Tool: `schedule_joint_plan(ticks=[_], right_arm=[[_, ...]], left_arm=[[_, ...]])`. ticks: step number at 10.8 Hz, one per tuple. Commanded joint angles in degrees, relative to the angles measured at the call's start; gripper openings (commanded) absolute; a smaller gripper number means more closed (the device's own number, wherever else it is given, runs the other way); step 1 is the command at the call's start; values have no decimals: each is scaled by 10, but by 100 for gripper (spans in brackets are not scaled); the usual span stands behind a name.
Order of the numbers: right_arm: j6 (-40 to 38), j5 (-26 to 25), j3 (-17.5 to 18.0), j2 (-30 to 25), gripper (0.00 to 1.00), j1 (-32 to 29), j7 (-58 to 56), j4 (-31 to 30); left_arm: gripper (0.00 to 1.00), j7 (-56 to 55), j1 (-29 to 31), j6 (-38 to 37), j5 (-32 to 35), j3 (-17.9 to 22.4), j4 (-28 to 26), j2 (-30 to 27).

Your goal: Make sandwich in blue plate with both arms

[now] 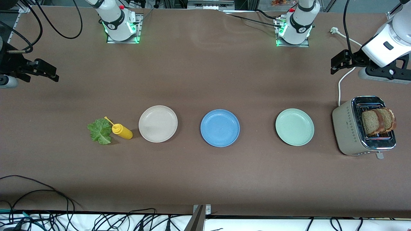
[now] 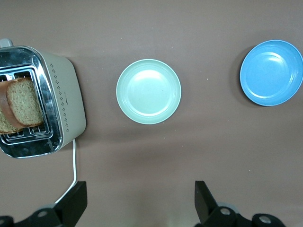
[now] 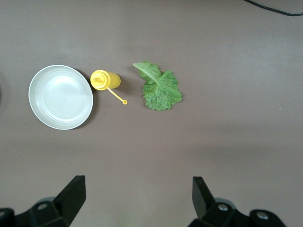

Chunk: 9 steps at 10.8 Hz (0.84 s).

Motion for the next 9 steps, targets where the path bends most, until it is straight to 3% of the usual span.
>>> schedule_joint_plan(ticks=[1,9], right_arm=[[-8,12,3,-1,100,-5,-6,6],[-4,11,1,0,100,-5,-14,6]], left_arm=[[100,13,5,-14,-11,0,17,7],[100,13,8,-14,-11,1,16,7]])
